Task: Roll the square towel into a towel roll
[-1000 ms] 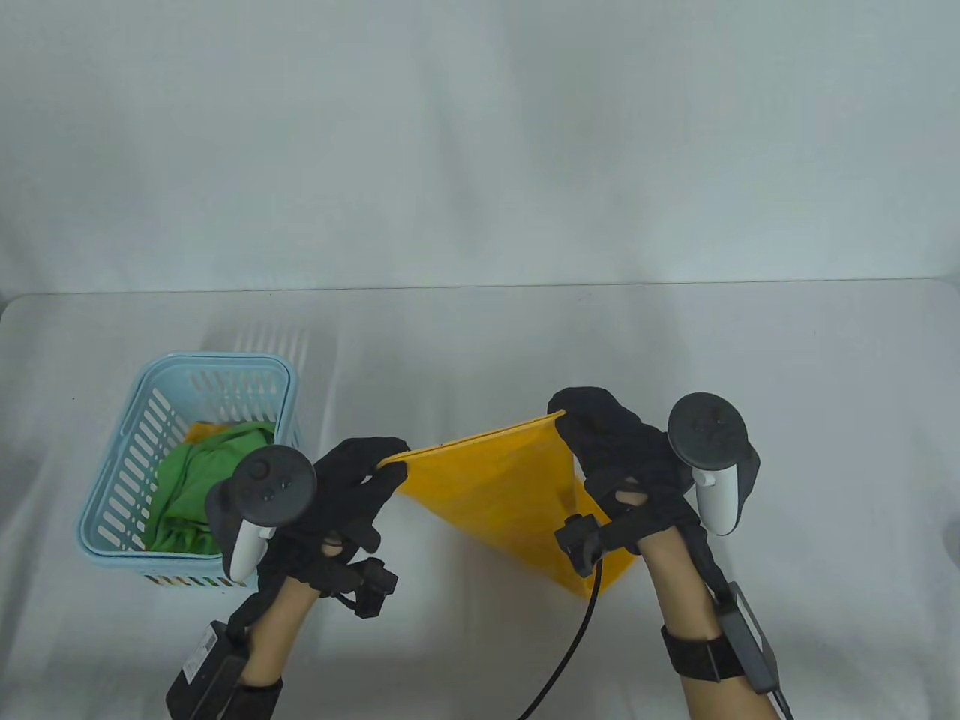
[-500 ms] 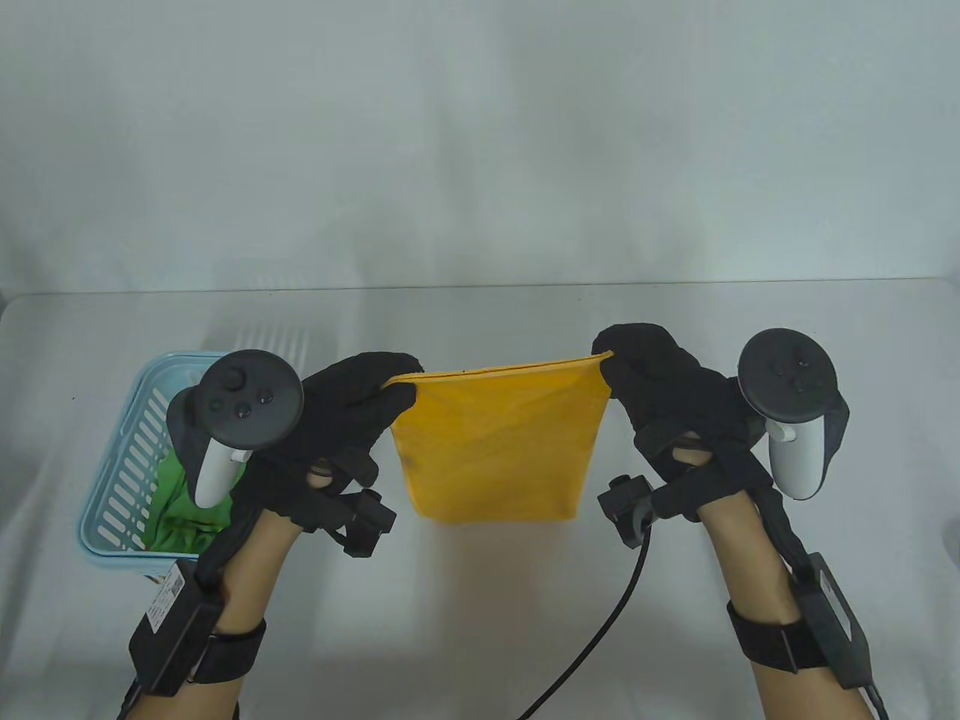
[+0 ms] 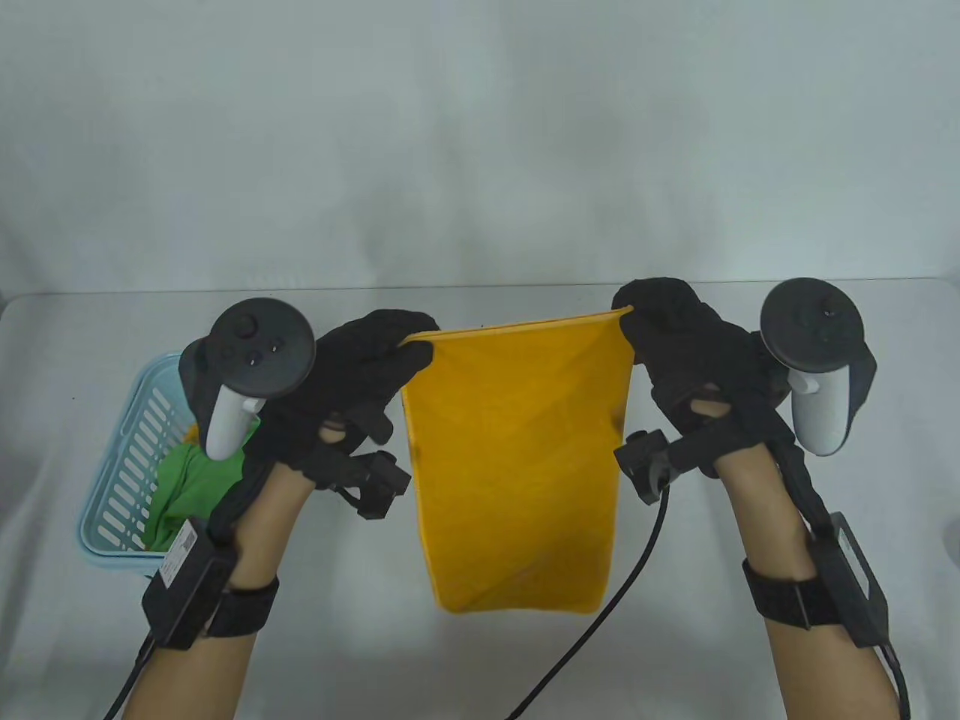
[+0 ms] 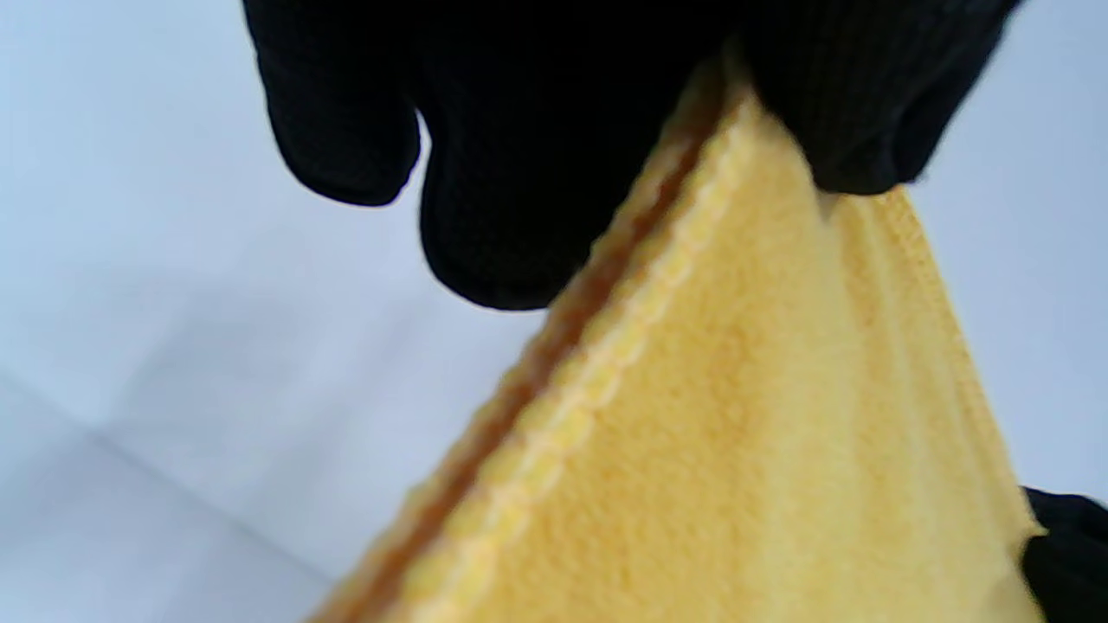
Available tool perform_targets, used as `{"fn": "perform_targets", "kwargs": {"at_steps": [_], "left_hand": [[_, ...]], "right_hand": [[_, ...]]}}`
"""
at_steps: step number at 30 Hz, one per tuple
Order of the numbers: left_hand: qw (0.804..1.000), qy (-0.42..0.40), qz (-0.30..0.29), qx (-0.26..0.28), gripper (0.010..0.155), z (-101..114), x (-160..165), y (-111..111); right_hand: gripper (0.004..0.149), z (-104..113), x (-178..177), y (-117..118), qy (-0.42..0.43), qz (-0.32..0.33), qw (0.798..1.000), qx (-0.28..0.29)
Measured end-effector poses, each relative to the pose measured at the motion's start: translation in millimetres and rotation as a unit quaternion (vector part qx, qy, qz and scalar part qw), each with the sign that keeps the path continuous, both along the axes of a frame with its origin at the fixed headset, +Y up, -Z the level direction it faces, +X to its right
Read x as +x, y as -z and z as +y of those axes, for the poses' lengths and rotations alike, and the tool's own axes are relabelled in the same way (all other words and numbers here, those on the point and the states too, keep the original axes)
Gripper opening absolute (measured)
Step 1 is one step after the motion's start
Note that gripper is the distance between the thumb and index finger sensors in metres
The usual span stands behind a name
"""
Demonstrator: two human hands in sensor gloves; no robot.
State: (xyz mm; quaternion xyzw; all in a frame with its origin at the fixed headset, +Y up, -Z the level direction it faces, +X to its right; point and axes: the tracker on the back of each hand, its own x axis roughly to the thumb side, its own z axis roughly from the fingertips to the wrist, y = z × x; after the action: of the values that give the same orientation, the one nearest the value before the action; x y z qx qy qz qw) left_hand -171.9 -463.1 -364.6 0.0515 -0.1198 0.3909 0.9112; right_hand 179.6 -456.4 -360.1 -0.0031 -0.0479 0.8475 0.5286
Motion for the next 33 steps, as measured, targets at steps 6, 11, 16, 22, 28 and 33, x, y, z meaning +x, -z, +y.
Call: {"fn": "perform_targets", "kwargs": {"at_steps": [6,11,16,22,28,33], "left_hand": [[0.994,0.025,0.052,-0.088,0.043,-39.2,17.9,62.0],[0.997,0.029,0.064,-0.013,0.043,-3.4,24.0,67.4],[0.997,0.044,0.055,-0.029,0.044,-7.6,23.8,66.5],[0.992,0.073,0.069,-0.079,0.044,-66.3,22.8,66.6],[0.987,0.105,0.033,-0.121,0.045,-116.3,20.4,47.7],[0.978,0.145,-0.028,-0.148,0.045,-158.8,20.9,15.1]], "right_hand": [[0.039,-39.4,-2.8,65.5,-0.059,-0.090,0.990,-0.087],[0.038,-5.4,1.8,73.3,-0.003,-0.107,0.994,-0.034],[0.038,-1.2,3.3,67.6,-0.060,-0.104,0.993,-0.012],[0.038,-55.7,-0.9,63.5,-0.076,-0.084,0.992,-0.056],[0.038,-115.9,-1.3,39.5,-0.093,-0.050,0.991,-0.087],[0.039,-166.7,4.3,6.3,-0.095,-0.008,0.989,-0.111]]}}
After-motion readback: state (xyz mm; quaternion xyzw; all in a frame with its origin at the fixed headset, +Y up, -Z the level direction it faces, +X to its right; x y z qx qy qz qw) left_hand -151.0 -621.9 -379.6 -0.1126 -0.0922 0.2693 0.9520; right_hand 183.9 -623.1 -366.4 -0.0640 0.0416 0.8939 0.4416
